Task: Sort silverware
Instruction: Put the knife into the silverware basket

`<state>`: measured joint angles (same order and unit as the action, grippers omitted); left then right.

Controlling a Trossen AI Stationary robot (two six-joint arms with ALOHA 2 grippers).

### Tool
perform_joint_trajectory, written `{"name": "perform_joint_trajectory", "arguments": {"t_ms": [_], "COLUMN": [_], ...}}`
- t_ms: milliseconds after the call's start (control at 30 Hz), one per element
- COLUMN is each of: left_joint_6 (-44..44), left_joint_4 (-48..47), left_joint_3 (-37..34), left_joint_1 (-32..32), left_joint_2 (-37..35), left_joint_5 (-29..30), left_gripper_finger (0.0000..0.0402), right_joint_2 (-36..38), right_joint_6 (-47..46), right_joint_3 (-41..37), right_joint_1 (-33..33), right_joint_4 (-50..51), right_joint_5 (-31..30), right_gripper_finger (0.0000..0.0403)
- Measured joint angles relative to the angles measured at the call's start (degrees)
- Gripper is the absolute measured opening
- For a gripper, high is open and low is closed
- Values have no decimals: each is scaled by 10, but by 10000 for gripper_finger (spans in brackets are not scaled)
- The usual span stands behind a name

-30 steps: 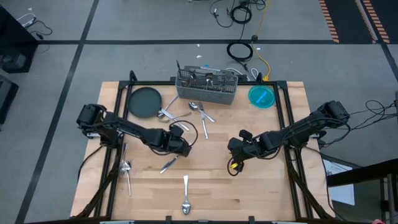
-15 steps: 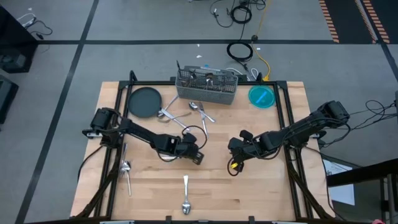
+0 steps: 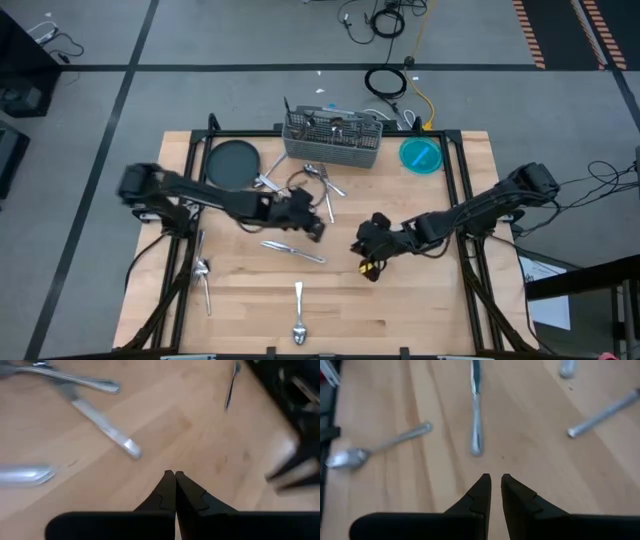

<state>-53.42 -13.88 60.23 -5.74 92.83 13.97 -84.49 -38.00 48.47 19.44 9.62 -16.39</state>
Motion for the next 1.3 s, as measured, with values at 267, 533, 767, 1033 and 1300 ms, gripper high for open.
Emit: {"name": "perform_joint_trajectory", "arguments": {"t_ms": [267, 533, 767, 1033, 1300], "left_joint_6": [-17, -56, -63, -57, -57], "left_joint_4": [-300, -358, -362, -371, -372], "left_joint_3": [-24, -128, -194, -202, -202], "left_joint_1": [-52, -94, -118, -135, -136], "left_joint_2": [-214, -323, -358, -373, -375], "left_joint_5": [8, 21, 19, 25, 29], "left_gripper_finger": [0, 0, 0, 0, 0], "right_joint_2": [-144, -243, -282, -279, -279], "right_joint_6": [-8, -21, -19, -50, -45], "right_joint_3": [0, 70, 142, 142, 142], "right_joint_1": [-18, -44, -55, -41, -29], "right_joint_4": [-260, -286, -169, -94, -94], "right_joint_5": [113, 94, 42, 29, 42], "right_gripper_finger": [26, 1, 0, 0, 0]}}
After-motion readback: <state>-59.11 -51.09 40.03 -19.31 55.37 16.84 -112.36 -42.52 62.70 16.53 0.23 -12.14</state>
